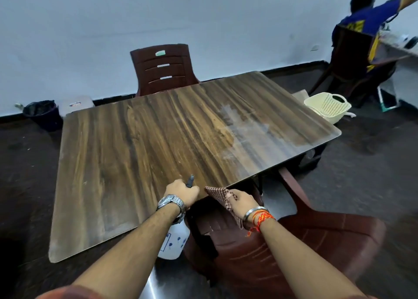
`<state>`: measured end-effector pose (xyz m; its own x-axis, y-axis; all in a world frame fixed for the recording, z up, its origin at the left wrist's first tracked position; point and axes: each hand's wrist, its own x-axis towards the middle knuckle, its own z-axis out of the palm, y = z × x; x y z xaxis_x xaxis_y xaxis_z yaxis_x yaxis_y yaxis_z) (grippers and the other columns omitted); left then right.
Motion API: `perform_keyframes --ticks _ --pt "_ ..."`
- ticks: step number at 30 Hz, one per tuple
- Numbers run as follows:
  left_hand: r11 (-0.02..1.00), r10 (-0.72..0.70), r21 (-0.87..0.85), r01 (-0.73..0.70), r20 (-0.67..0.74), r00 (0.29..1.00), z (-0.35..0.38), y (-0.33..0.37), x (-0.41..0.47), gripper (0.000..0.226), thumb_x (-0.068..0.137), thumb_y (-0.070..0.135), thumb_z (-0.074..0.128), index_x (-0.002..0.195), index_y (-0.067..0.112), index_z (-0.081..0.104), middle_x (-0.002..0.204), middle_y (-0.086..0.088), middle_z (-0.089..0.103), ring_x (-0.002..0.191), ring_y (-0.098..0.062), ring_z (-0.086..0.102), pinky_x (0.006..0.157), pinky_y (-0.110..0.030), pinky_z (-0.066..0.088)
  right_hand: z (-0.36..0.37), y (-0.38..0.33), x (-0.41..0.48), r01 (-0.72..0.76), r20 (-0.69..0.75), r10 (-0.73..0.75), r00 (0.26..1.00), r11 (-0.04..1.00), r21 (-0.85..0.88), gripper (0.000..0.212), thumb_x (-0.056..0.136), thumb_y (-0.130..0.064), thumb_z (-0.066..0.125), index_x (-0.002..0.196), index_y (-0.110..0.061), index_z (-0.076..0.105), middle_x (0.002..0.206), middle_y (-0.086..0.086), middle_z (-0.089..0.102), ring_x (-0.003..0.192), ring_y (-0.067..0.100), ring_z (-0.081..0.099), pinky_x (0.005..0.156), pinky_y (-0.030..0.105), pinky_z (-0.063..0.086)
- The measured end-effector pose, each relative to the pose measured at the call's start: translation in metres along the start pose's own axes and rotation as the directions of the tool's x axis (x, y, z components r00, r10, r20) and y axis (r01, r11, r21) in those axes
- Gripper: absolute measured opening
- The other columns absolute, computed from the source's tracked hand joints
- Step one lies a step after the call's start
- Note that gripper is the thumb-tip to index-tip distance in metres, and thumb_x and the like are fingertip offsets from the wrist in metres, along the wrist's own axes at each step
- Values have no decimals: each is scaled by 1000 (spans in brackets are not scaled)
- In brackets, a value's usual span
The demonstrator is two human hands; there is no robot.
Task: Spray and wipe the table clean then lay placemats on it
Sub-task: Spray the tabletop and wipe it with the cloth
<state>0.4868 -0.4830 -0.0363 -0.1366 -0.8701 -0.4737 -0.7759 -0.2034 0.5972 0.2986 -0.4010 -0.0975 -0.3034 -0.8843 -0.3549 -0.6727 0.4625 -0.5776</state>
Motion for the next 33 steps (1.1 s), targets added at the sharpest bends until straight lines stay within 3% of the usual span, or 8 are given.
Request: perform_keyframes --ticks 2,6,10,13,22,26,33 --pt "1000 0 20 1 -49 999 28 20 -6 42 64 43 50 89 13 66 82 -12 72 70 -29 71 68 -35 60 -23 25 -5 -3 0 3 1000 1000 15 34 100 -37 41 120 -18 61 123 7 64 117 28 56 91 31 42" --pt "999 -4 48 9 -101 995 95 71 -31 37 69 44 55 85 12 66 84 -10 68 72 -29 65 62 -30 52 -74 81 -16 -13 -11 14 1000 996 84 34 100 -37 41 117 -16 63 120 7 66 114 29 58 89 32 44" --pt "999 -32 -16 30 -124 992 145 114 -46 43 62 46 52 84 11 66 79 -12 71 71 -32 69 71 -38 60 -113 112 -19 22 -39 -15 999 983 184 35 100 -36 41 116 -16 64 115 8 67 110 27 59 88 30 44" --pt "998 -34 -56 28 -118 992 171 137 -51 45 59 49 53 82 12 66 78 -11 73 68 -33 71 71 -42 62 -134 128 -13 24 -50 -14 999 978 206 35 100 -36 40 115 -16 64 116 9 67 111 29 58 90 32 44" --pt "991 -43 -135 21 -162 986 208 208 -15 29 68 37 58 59 10 60 70 -18 73 63 -35 73 64 -45 62 -181 173 29 -15 -48 27 998 976 218 34 99 -37 40 111 -18 65 114 9 67 109 32 59 89 34 45" --pt "983 -95 -169 67 -164 982 220 242 16 27 76 28 58 62 6 61 63 -15 69 66 -35 74 63 -39 60 -214 197 56 -5 -10 7 1000 982 189 35 100 -36 40 115 -16 64 117 11 66 111 33 57 89 33 43" --pt "969 -211 -173 176 -210 955 245 278 45 32 73 35 57 69 3 64 67 -15 68 65 -34 71 65 -42 61 -260 219 103 51 -5 -52 999 970 239 35 101 -33 39 115 -15 65 113 10 67 106 30 59 81 28 41"
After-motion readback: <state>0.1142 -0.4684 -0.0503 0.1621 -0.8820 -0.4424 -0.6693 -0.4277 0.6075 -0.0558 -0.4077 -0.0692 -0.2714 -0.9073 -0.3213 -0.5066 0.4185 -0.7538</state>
